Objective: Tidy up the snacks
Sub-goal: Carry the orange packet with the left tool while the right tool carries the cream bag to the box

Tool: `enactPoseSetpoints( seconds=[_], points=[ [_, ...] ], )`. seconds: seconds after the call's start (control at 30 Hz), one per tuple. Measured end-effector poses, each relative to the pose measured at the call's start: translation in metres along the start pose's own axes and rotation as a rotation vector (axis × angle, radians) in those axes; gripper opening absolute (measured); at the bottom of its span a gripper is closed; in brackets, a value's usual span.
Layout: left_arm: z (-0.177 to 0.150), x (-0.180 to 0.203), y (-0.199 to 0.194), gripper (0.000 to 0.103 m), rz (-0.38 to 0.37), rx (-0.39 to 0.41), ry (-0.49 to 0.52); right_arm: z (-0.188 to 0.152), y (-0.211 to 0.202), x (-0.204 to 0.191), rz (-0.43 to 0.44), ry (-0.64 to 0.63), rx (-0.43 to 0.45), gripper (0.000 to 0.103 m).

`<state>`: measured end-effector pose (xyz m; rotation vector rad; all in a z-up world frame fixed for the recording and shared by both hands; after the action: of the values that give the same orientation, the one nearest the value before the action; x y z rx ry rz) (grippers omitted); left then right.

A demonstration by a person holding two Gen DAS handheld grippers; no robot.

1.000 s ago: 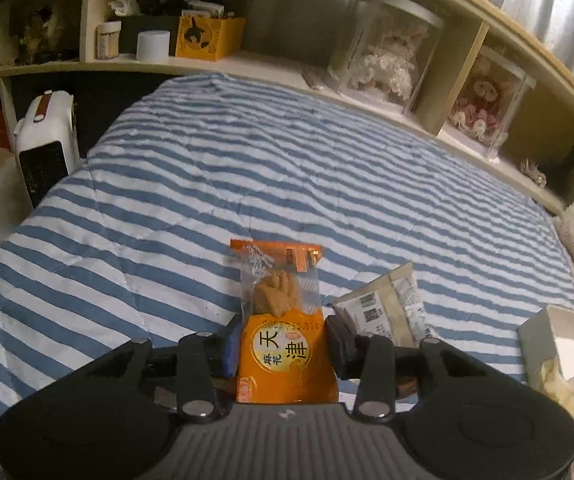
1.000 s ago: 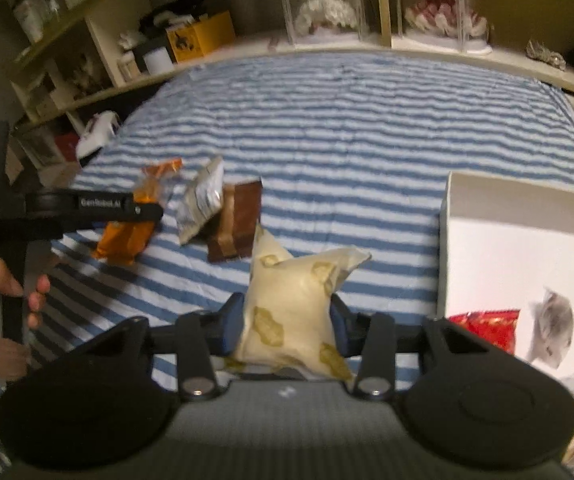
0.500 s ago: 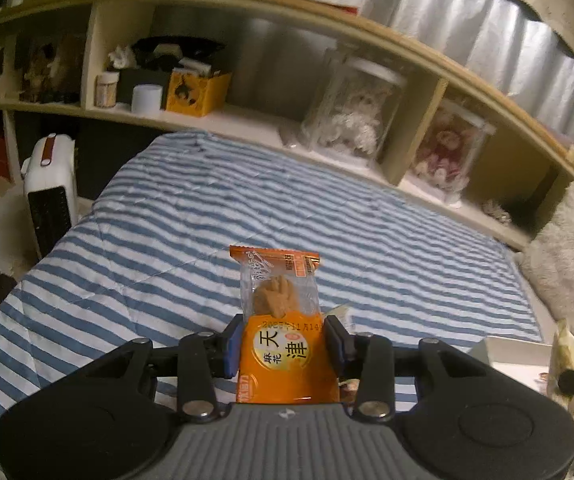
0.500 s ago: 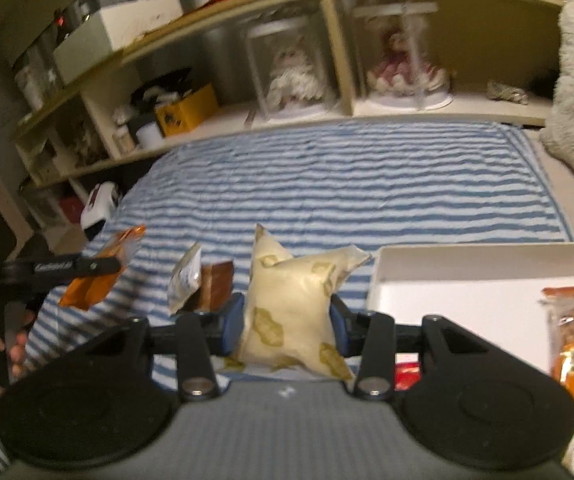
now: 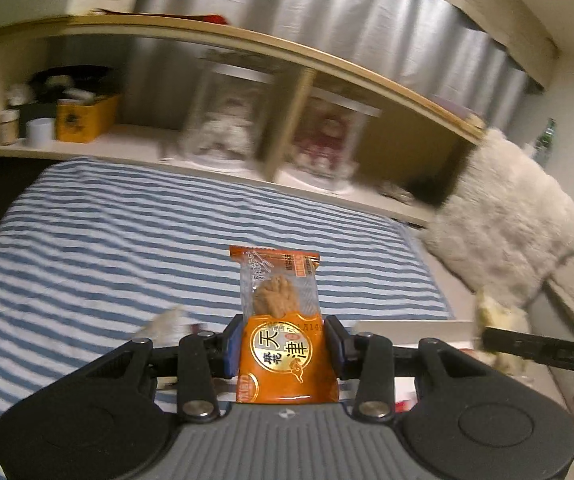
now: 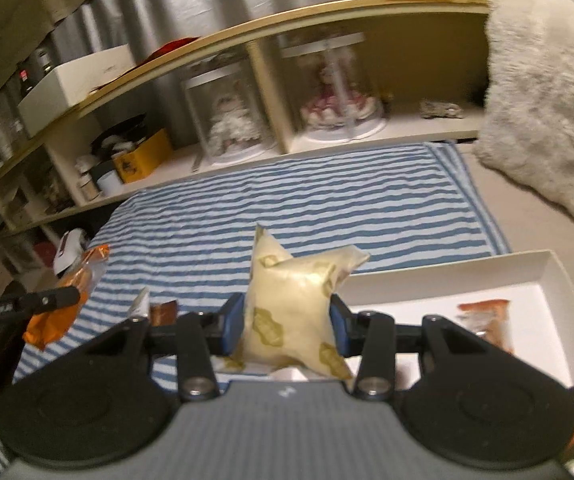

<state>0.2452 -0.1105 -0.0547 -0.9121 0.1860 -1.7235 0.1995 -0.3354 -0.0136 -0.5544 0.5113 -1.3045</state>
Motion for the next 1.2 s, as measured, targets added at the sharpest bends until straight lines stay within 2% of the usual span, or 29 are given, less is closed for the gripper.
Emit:
enactPoseSetpoints(
  seconds=[0.27,0.47,0.67,0.87,0.97,1.2],
  points=[
    [-0.033,0.078,0.043,0.043,-0.104,-0.106,0.046,-0.014,0.007,0.044,-0.016,0.091,-0.018,0.050],
    [-0.055,0.110,0.086,0.043,-0.129,-0.203,0.086,-0.030,0.024,0.072,-0.007,0.183,-0.051,0.050],
    [-0.071,0.125,0.127,0.043,-0.150,-0.280,0.151,-0.047,0.044,0.099,0.013,0.280,-0.072,0.050],
    [-0.088,0.133,0.158,0.044,-0.161,-0.368,0.280,-0.056,0.066,0.104,0.072,0.317,-0.103,0.050],
    [-0.092,0.133,0.166,0.044,-0.152,-0.394,0.331,-0.059,0.076,0.104,0.091,0.326,-0.127,0.050],
    [-0.096,0.134,0.177,0.044,-0.142,-0.423,0.374,-0.065,0.093,0.107,0.083,0.335,-0.176,0.050]
  ],
)
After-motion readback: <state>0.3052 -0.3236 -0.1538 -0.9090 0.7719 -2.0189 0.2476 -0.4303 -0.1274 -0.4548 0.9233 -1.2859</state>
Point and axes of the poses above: each gripper's, at about its wrist camera, not at the fingertips, and y roughly the way its jaws point, x to its right, z to its top, the point moved 9 cm from there along y, roughly the way its jaws point, and after that the axes turned 14 degrees about -y, right-handed, at the moved point
